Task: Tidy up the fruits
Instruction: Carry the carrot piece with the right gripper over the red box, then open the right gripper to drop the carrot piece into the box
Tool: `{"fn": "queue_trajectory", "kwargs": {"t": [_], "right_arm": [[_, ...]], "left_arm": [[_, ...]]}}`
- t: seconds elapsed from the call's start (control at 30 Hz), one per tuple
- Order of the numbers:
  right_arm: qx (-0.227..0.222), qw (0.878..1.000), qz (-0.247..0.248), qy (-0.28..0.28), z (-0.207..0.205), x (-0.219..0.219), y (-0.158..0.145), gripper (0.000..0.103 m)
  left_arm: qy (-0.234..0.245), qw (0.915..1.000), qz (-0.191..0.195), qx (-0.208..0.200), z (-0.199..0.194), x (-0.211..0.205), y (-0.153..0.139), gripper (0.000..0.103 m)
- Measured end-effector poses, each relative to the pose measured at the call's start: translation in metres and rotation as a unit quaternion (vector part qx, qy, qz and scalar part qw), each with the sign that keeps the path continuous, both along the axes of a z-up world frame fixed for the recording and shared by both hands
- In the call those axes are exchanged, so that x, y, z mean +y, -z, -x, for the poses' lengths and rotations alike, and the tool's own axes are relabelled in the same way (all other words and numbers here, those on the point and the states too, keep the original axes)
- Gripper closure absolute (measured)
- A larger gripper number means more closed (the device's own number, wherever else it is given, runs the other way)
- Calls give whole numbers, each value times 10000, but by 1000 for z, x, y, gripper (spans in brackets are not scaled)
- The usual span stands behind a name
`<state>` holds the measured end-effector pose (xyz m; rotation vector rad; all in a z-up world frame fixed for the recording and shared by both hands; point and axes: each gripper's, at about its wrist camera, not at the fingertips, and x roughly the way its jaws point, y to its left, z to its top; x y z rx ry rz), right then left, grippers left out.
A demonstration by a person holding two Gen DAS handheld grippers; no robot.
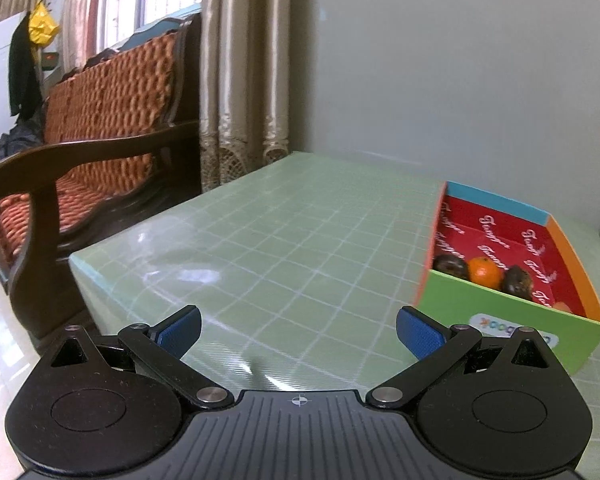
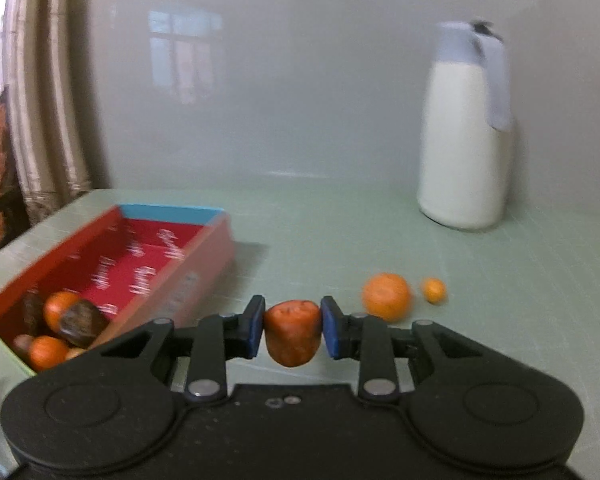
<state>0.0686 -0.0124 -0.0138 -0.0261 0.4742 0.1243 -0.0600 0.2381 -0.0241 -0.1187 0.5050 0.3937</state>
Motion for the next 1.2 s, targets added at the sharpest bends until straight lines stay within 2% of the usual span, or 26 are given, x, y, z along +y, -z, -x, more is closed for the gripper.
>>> {"fn": "queue_trajectory", "kwargs": {"t": [0.2,0.53,0.87,1.2], "right_arm": [[73,9985,-85,-530,-9,40,-2,74],[168,9940,148,-1067,-19,94,-2,74],[413,9914,252,-1213,-21,107,8,74],[463,9913,148,-1220,-19,104,7,67]], "left_arm": [[-207,9998,56,-21,5,16,1,0],[-321,9994,67,-80,10,29,1,0],[-309,9995,40,-83,10,28,2,0],[-282,9996,6,-58,8,22,2,0]]}}
